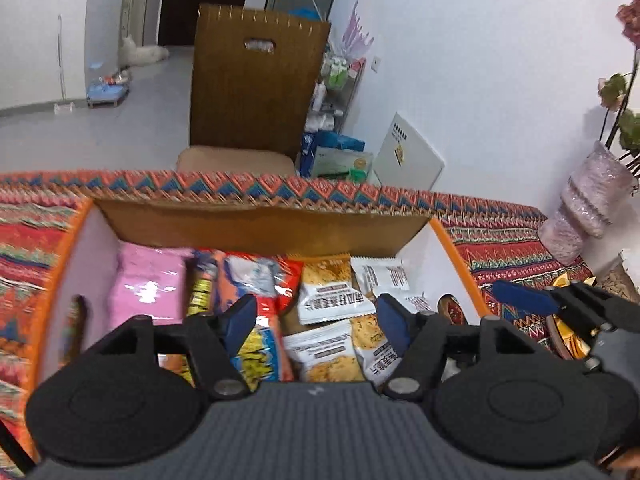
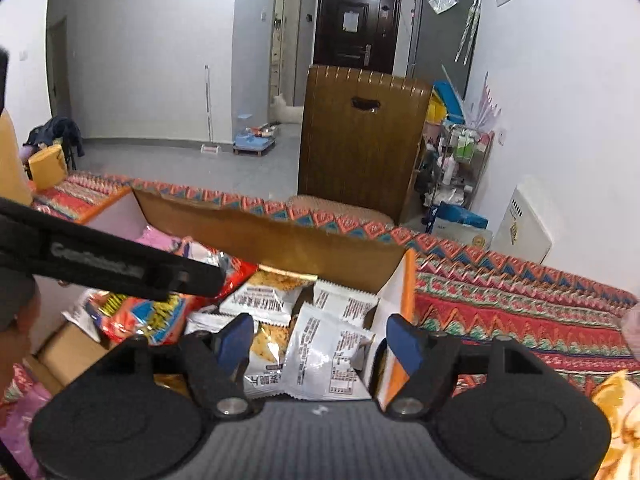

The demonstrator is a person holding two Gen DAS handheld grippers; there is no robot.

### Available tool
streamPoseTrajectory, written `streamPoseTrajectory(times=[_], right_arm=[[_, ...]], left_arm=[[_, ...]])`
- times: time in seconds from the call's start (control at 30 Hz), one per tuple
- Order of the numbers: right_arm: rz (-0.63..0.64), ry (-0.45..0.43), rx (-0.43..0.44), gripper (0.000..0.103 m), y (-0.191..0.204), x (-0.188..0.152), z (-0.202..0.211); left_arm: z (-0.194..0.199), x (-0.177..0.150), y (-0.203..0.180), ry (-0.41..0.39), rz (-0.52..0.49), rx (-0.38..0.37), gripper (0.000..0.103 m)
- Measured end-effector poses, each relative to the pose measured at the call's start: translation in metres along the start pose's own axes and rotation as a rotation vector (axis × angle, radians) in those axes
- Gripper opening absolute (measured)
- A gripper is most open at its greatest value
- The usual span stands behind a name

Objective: Organize snacks
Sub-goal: 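Move both tools back toward the remaining snack pile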

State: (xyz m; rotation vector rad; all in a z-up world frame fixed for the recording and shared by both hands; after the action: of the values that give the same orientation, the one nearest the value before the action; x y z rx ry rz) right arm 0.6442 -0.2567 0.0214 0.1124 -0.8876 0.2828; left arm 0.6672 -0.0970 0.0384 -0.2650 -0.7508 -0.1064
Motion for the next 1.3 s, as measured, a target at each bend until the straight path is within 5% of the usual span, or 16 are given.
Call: streamPoseTrajectory(times=[0.27, 0.5, 0.8, 1.0, 1.3], right_arm=[[-0.02, -0.089, 0.024, 0.081, -0.001, 0.003, 0.102], [-0.027, -0.188, 0.077, 0.088, 0.016, -0.015, 0.223], [0.035, -0.282, 0.102, 0.099, 0.054, -0.07, 0.35], [0.072, -0.33, 0.084, 0.103, 0.079, -0.129, 0.402], [0.09, -0.382, -0.032, 0.103, 0.121, -0.229, 0.426]], left_arm=[[0.12, -0.016, -0.004, -0.15, -0.174, 0.104, 0.077], [0.25, -0.057, -0.011, -0.312, -0.265, 0.085, 0.094], [0.376, -0.152, -0.007, -0.446, -0.285, 0.09, 0.103], [0.425, -0.237, 0.014, -0.509, -0.313, 0.178, 0.103], [0.455, -0.342, 0.038, -0.534, -0.18, 0.227, 0.103]])
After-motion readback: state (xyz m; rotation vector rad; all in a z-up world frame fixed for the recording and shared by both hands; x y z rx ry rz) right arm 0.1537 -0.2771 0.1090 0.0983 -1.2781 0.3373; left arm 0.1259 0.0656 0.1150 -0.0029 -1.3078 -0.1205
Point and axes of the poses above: each gripper's, at about its wrist camera, not at the fingertips, and z roughly against the way its jaws point, y to its left, x to its top, the point moved 4 cm from there along -z, roughly the way its jaws point, and after that the axes turned 2 degrees about x, right-handed, at the moved point
